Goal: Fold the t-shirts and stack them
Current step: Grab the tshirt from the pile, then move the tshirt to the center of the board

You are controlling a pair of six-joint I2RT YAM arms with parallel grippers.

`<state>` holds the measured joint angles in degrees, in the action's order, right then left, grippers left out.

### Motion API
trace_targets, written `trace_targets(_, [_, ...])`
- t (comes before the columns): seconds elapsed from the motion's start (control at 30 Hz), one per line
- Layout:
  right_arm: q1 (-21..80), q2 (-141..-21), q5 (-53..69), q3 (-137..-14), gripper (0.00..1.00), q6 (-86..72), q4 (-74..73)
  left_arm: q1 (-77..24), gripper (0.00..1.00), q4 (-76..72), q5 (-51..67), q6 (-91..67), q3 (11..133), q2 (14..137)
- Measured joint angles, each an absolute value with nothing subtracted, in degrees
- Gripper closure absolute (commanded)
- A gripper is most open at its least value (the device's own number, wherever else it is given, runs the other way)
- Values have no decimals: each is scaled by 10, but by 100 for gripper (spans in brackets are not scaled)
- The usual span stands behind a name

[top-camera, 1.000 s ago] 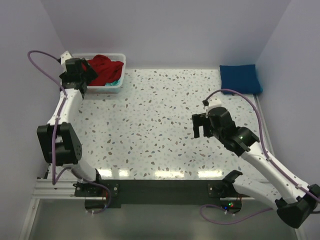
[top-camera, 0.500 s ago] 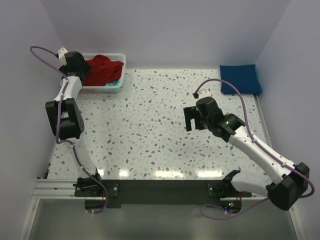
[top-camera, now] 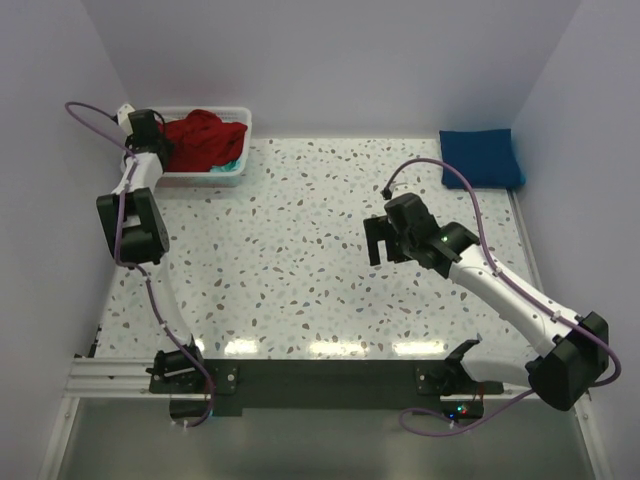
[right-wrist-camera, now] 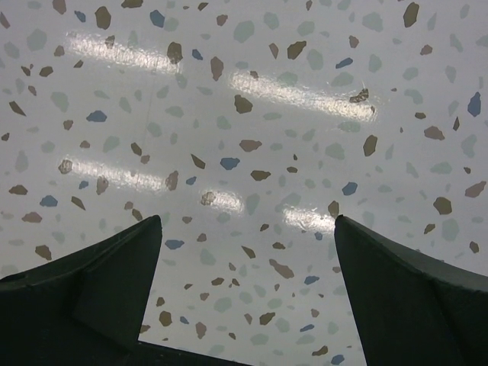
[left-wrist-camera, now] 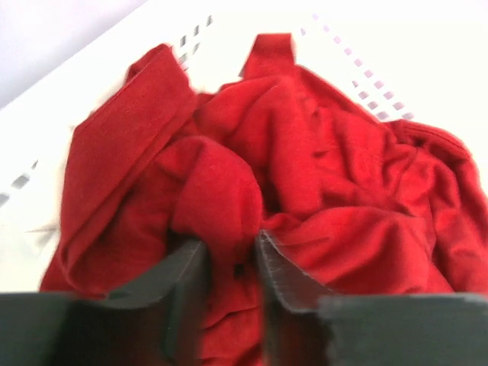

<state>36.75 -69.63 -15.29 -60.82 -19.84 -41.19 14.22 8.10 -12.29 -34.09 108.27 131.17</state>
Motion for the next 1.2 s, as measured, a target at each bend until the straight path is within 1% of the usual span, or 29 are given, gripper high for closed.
trace_targets(0.03, [368,-696,-153,-608,2,-199,-416,142,84,76,-119,-339,1083,1311])
trace_targets(0.07, [368,-697,-153,-608,2,-199,-418,142,94,71,-115,-337,1083,1310])
trace_targets(0.13, [368,-697,-152,-609,2,-199,-423,142,100,68,-107,-335,1082,1306])
trace_targets(0.47, [368,-693,-141,-612,2,-195,-429,136,100,42,-35,-332,1060,1190])
trace_targets(0.6, [368,-676,-140,-612,2,-193,-428,108,100,40,-5,-324,1063,1129])
trace_targets(0.67, [368,-662,-140,-612,2,-193,-428,74,100,45,7,-309,1077,1108])
trace_targets(0.77, [368,-628,-142,-610,2,-190,-423,-2,100,53,24,-286,1109,1091])
trace_targets(1.0, [368,-493,-167,-596,2,-173,-391,-188,100,96,71,-249,1208,1084])
trace_targets(1.1, [368,-455,-180,-596,2,-164,-382,-236,100,105,78,-233,1218,1057])
trace_targets(1.2, [368,-431,-187,-596,2,-158,-381,-262,100,114,91,-224,1218,1015])
